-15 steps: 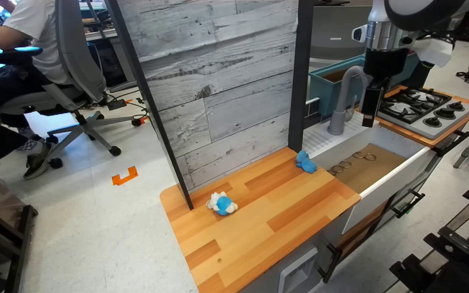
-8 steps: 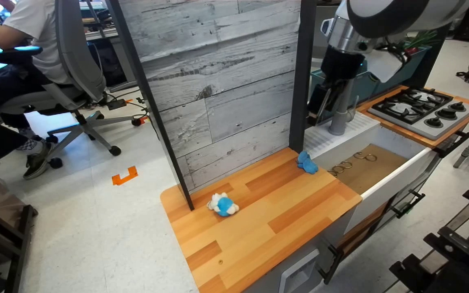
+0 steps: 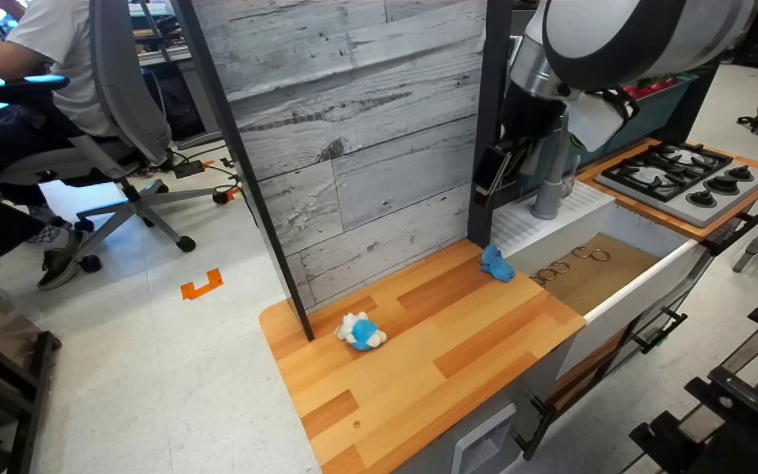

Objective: Turn the faucet to the left

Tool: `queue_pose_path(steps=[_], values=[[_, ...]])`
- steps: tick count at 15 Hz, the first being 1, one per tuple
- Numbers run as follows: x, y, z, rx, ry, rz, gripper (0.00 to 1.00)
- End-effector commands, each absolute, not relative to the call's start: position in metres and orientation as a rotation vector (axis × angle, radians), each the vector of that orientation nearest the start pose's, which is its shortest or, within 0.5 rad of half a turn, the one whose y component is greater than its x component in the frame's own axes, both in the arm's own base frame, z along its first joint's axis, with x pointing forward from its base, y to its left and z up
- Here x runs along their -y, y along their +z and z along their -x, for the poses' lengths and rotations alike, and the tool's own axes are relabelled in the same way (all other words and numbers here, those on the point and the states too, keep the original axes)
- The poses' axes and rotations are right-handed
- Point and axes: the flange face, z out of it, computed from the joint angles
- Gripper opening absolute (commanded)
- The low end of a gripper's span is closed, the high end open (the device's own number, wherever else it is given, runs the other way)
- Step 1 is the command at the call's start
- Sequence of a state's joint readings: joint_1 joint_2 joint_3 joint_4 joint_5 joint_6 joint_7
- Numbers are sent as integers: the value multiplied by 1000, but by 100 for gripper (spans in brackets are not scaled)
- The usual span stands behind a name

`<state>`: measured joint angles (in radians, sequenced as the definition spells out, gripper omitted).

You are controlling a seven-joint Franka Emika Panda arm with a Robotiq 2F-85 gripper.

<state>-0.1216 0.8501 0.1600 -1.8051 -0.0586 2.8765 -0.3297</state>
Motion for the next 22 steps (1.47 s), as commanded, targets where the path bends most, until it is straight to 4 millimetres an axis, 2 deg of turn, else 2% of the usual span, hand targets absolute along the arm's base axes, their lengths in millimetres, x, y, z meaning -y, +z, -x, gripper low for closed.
queue_pose_path(steps=[1,7,11,16,18,19,22], values=[[-18,105,-640,581,-245,3043,100],[-11,95,-594,580,-63,3090,100],[-16,96,-556,525,20,3115,100],[-22,117,-525,413,94,3140,100],[-14,133,-513,382,105,3157,100],[-21,108,-530,417,77,3130,100],[-20,112,-528,413,77,3131,100]])
